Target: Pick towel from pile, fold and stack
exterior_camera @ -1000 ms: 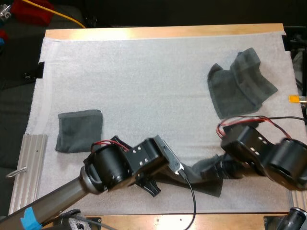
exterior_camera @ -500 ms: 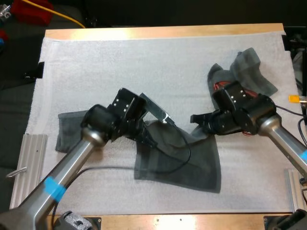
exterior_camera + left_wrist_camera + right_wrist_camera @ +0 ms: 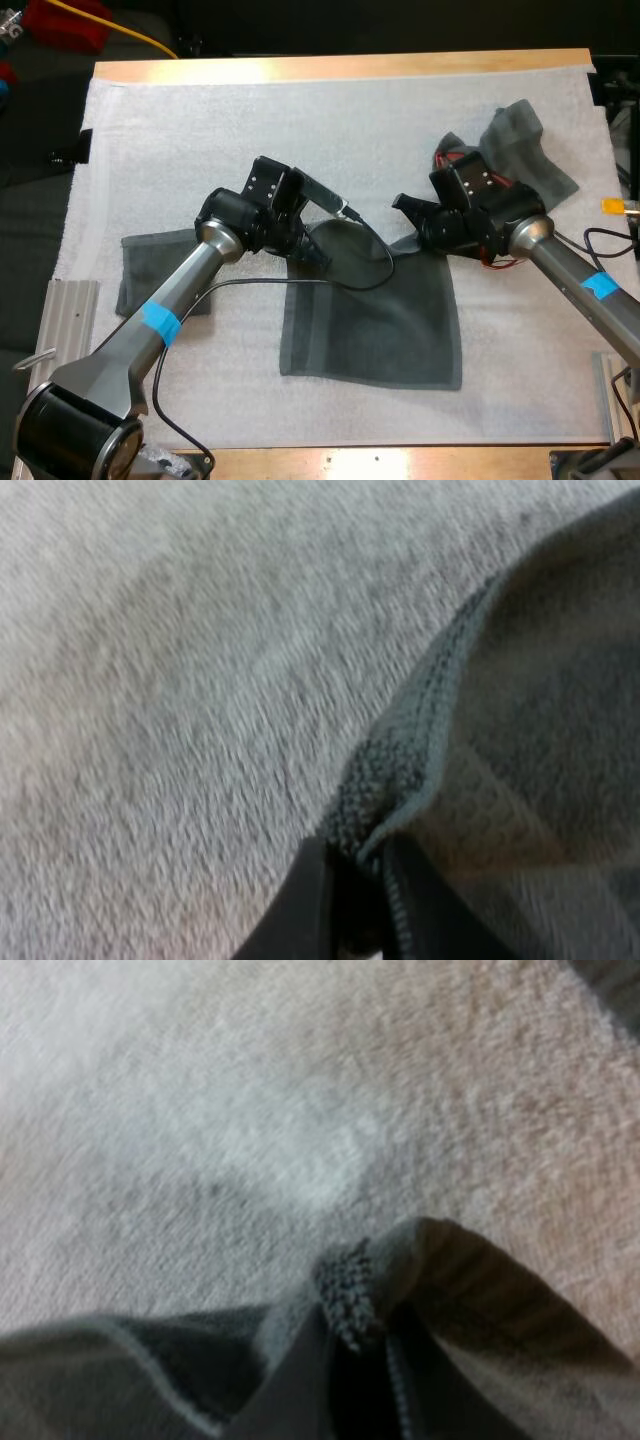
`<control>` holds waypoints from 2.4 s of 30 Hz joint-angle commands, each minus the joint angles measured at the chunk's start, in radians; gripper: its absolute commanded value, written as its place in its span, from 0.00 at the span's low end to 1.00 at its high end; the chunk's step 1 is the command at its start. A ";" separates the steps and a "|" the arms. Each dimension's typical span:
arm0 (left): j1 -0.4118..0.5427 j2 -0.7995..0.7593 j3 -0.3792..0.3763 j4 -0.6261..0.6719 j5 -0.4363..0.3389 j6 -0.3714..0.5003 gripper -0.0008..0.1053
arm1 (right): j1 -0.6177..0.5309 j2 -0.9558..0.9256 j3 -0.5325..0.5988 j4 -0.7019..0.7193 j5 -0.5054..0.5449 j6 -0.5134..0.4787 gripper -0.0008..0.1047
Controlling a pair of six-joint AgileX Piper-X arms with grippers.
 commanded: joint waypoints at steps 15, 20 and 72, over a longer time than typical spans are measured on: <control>0.001 0.034 -0.002 -0.061 -0.138 0.004 0.61 | -0.005 0.000 -0.001 -0.077 0.128 0.056 0.30; 0.001 0.027 -0.002 -0.028 -0.142 0.004 0.62 | 0.000 -0.005 -0.001 -0.117 0.114 -0.140 0.74; -0.005 -0.929 0.210 0.654 0.336 -0.271 0.62 | 0.002 -0.898 0.212 0.626 0.007 -0.452 0.75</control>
